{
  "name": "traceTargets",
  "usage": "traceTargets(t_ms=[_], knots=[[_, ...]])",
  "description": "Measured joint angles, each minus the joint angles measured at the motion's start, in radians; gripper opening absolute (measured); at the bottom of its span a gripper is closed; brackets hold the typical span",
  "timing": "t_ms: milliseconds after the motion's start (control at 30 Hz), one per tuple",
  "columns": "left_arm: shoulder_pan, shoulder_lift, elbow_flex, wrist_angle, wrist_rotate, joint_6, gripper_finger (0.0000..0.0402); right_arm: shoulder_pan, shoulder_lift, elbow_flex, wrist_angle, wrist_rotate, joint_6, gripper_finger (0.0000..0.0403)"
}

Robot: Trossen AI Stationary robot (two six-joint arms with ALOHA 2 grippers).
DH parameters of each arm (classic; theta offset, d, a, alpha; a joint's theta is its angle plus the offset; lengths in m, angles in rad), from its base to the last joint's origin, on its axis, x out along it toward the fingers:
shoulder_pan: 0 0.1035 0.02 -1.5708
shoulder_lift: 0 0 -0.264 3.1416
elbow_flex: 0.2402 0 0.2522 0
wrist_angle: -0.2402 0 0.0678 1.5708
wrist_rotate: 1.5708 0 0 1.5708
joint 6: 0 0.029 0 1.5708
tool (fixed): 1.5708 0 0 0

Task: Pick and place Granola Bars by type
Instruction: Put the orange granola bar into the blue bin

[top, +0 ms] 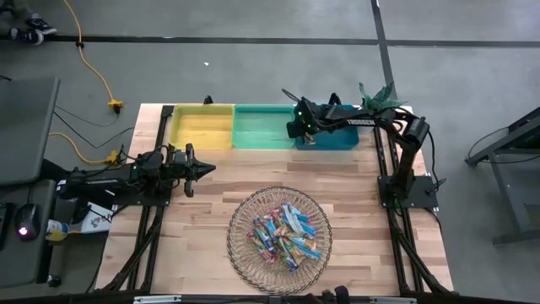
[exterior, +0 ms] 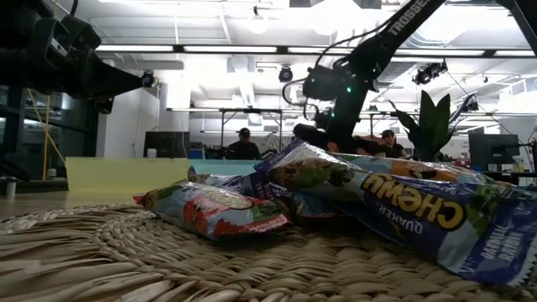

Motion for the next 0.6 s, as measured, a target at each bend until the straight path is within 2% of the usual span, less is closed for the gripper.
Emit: traceTargets(t_ms=[267, 433, 600], knots=[[0.000, 0.000, 0.000, 0.000, 0.000, 0.000, 0.0000, -0.010, -0.145, 0.023, 0.028, -0.008, -0.166, 0.0162], [0.000, 0.000, 0.000, -0.002, 0.000, 0.000, 0.0000, 0.005, -0.295, 0.025, 0.100, -0.184, -0.278, 0.0162], [0.000, 0.000, 0.000, -0.003, 0.000, 0.000, 0.0000, 0.070, -0.442, 0.025, 0.122, -0.368, -0.300, 0.0159]])
